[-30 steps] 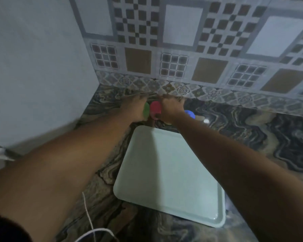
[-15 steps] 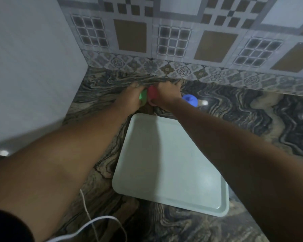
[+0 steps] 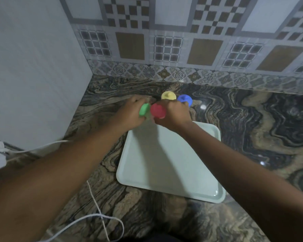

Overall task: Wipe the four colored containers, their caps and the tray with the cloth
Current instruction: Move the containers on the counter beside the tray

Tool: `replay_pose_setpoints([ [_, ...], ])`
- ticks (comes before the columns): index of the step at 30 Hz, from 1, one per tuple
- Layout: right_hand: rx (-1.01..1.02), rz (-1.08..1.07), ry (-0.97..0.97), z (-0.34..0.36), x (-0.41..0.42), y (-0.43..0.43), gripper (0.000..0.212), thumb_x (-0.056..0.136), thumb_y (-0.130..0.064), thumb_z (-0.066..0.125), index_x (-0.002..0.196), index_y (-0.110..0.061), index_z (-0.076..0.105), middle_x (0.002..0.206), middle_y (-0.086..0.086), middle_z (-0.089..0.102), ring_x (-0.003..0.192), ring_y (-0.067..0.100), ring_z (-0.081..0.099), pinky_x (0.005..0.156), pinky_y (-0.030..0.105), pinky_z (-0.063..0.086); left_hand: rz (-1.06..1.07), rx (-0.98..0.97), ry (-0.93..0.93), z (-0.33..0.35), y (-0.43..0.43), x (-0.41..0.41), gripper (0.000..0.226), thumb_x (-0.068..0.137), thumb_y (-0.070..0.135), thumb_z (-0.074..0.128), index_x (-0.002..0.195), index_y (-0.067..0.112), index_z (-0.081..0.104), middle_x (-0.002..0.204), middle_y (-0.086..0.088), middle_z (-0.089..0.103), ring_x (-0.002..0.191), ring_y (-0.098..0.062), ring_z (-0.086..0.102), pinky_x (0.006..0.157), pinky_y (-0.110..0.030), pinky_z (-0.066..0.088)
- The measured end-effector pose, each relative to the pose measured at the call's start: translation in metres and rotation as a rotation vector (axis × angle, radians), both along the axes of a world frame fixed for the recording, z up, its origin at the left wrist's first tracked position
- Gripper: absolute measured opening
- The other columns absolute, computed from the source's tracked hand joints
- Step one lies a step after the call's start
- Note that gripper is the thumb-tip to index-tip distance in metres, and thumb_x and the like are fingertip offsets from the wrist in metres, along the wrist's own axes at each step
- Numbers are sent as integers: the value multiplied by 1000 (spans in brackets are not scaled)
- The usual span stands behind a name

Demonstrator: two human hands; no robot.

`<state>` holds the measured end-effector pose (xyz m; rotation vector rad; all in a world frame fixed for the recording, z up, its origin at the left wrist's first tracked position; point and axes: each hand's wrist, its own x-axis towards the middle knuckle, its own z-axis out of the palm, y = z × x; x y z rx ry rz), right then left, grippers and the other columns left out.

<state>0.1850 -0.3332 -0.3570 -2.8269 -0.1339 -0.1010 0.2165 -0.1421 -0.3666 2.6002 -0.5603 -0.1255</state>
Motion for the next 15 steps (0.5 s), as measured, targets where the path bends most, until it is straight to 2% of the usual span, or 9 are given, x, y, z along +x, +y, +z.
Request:
replay_pose_setpoints([
  [4,-57,-20,18,-25,-15,0,42,75,-45,72,113,-27,67,97,1,73,95,33,68,75,36,36,2,110,27,-14,-3,-11,68,76,18,78,138,21,49,141,-15,43,124,-38,52,91,-48,51],
  [10,71,-15,54,-33,-16,10,55,72,-35,80,122,-16,66,111,11,68,100,41,64,79,45,55,18,147,32,-18,-3,-10,68,76,21,79,136,23,49,138,-14,44,116,-39,56,85,-47,53],
  [15,124,-56,48,-38,-20,14,65,74,-37,81,132,-16,59,122,14,60,109,40,59,85,47,52,9,199,10,-15,-3,-9,73,76,31,78,139,25,43,134,-12,46,109,-39,60,77,-47,55],
])
